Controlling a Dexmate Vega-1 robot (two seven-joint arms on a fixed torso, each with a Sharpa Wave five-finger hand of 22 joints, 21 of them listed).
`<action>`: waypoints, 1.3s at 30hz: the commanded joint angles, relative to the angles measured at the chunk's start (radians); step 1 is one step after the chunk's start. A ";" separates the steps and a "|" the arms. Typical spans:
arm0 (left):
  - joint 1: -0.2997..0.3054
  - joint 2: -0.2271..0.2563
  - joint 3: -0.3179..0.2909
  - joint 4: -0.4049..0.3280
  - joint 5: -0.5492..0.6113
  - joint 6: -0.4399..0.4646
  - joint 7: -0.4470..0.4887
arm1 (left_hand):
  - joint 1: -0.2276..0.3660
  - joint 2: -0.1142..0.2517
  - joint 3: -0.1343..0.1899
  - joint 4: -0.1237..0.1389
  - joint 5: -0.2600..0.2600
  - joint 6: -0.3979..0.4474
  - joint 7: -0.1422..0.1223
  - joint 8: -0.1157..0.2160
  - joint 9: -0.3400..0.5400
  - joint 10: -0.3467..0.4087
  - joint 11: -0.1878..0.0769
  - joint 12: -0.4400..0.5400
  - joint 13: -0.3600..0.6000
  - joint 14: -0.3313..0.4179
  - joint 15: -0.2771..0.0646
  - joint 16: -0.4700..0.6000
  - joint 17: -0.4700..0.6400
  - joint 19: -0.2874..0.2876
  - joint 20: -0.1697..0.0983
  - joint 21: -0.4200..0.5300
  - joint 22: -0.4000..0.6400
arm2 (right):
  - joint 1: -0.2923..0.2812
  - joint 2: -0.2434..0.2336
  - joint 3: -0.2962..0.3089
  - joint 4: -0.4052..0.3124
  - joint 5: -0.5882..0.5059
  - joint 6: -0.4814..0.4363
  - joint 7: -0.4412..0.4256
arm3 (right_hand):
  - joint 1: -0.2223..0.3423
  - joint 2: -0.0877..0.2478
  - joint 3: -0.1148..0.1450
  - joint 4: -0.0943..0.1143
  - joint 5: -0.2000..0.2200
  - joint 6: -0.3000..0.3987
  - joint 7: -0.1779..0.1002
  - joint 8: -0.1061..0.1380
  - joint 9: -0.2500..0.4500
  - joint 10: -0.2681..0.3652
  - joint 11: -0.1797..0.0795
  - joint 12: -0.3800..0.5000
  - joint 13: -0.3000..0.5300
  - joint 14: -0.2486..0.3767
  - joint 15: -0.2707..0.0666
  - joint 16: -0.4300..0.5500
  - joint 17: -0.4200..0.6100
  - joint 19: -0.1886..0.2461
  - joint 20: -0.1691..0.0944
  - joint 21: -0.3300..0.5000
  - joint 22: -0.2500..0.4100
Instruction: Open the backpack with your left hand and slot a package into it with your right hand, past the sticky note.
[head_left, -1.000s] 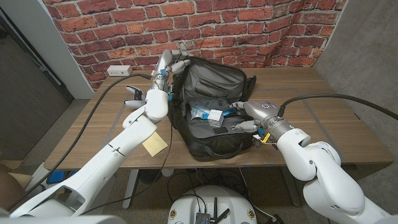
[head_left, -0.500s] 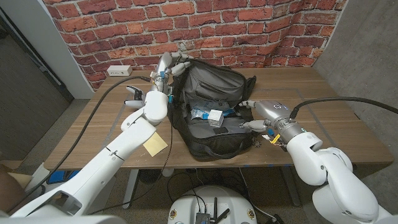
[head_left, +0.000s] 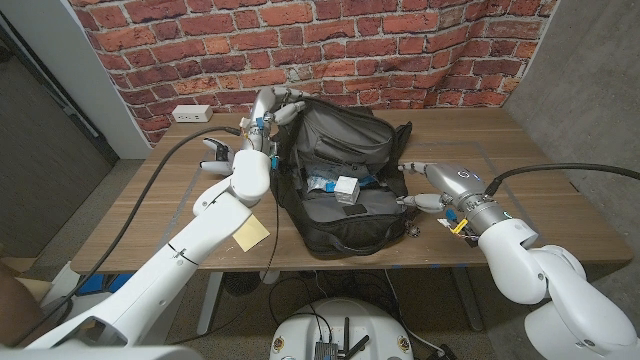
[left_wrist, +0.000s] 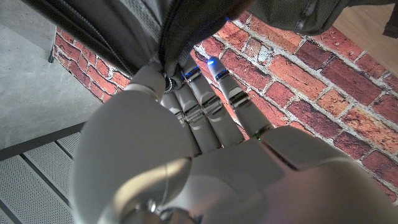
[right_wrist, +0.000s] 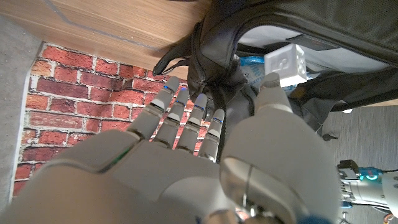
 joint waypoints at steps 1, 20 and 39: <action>0.025 -0.005 -0.028 -0.065 -0.073 0.097 -0.008 | 0.000 0.008 0.008 0.002 0.006 0.003 0.008 0.008 0.003 0.013 -0.005 0.006 0.004 0.006 0.006 0.001 0.004 0.011 -0.108 -0.005 0.002 | -0.029 0.013 0.098 0.062 0.135 0.064 -0.112 | -0.008 0.003 0.000 0.003 0.009 0.011 0.004 0.008 -0.001 0.009 -0.003 0.008 -0.001 0.001 -0.060 0.003 0.001 0.015 -0.004 0.006 0.006; 0.031 0.019 -0.084 -0.147 -0.292 0.249 -0.057 | -0.002 0.008 0.009 0.004 0.006 0.000 0.009 0.007 0.003 0.009 -0.004 0.004 0.004 0.005 0.007 -0.001 0.003 0.013 -0.108 -0.005 0.002 | -0.034 0.074 0.223 0.181 0.412 0.247 -0.239 | -0.024 0.013 0.000 0.005 0.014 0.012 0.015 0.004 -0.001 0.003 0.004 0.005 -0.008 -0.012 -0.049 -0.003 0.000 0.024 -0.008 0.005 0.006; 0.025 0.100 -0.140 -0.197 -0.549 0.340 -0.114 | -0.004 0.010 0.010 0.004 0.007 -0.003 0.014 0.006 0.003 0.009 -0.003 0.005 0.004 0.005 0.006 -0.001 0.003 0.015 -0.107 -0.004 0.002 | 0.072 0.033 0.197 0.294 0.524 0.326 -0.272 | -0.056 0.021 -0.007 0.014 0.017 0.007 0.020 -0.003 -0.002 -0.021 0.017 -0.003 -0.018 -0.030 -0.036 -0.012 -0.002 0.019 -0.008 -0.002 0.006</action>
